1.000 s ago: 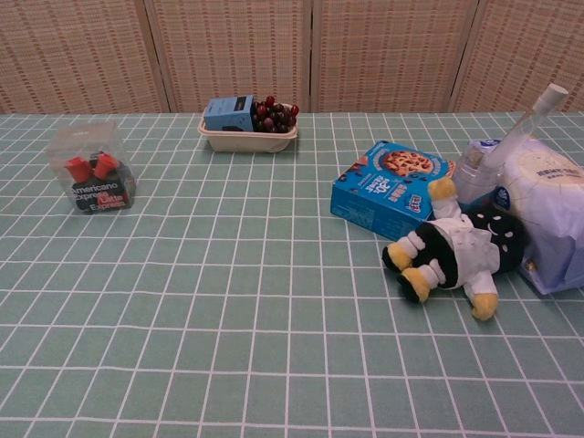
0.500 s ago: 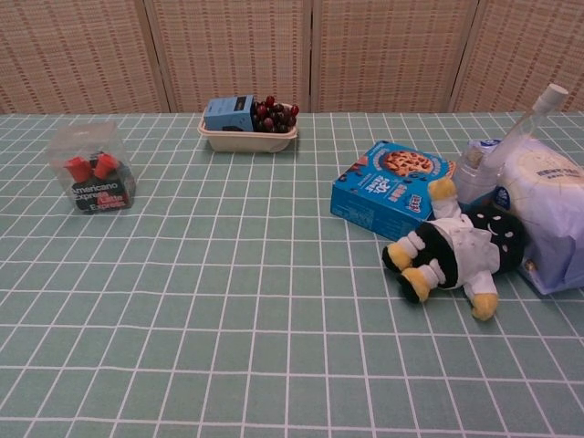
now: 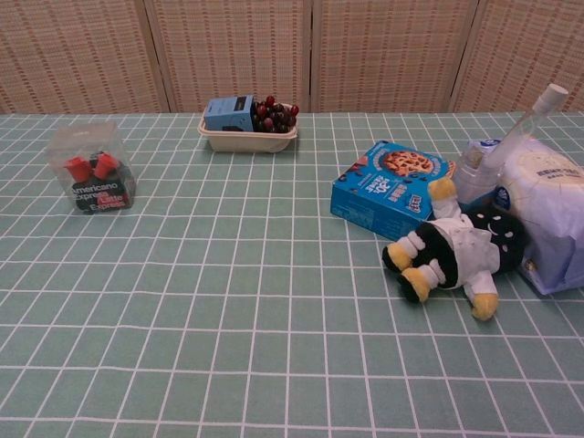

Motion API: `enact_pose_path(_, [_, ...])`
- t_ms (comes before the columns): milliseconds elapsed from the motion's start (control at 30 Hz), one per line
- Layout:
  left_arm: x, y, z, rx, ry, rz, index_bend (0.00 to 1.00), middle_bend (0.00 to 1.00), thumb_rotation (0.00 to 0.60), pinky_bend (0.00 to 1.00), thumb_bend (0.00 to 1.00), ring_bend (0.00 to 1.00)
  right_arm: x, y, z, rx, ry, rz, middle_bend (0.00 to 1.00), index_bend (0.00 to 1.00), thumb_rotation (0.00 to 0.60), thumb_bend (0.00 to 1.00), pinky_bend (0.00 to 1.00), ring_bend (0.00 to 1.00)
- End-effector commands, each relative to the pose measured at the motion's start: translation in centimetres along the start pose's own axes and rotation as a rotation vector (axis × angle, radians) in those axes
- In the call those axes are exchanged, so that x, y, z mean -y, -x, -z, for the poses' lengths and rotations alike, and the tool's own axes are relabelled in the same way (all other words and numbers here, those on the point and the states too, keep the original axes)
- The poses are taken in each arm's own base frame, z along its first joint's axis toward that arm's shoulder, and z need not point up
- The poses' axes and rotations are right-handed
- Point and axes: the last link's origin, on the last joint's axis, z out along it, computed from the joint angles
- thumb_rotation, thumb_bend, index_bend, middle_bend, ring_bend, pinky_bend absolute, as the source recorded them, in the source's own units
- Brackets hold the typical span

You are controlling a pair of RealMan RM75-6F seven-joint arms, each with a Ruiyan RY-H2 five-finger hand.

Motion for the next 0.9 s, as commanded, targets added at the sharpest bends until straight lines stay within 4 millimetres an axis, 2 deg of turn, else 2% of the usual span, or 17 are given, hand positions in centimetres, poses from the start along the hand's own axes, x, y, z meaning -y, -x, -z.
enact_pose_path(33, [0.0,0.0,0.0,0.001,0.000,0.002,0.29,0.25,0.600,0.47,0.17,0.19,1.3,1.0,0.4,0.022,0.004,0.008,1.00,0.06,0.600,1.00,1.00,1.00])
enact_pose_path(433, [0.1,-0.5,0.1,-0.010,-0.003,0.013,0.29,0.26,0.600,0.47,0.17,0.19,3.9,2.7,1.0,0.078,-0.004,-0.034,1.00,0.05,0.600,1.00,1.00,1.00])
enact_pose_path(900, [0.5,-1.1,0.2,-0.024,-0.016,0.019,0.29,0.26,0.600,0.47,0.17,0.19,6.0,3.0,0.6,0.121,-0.038,-0.055,1.00,0.05,0.600,1.00,1.00,1.00])
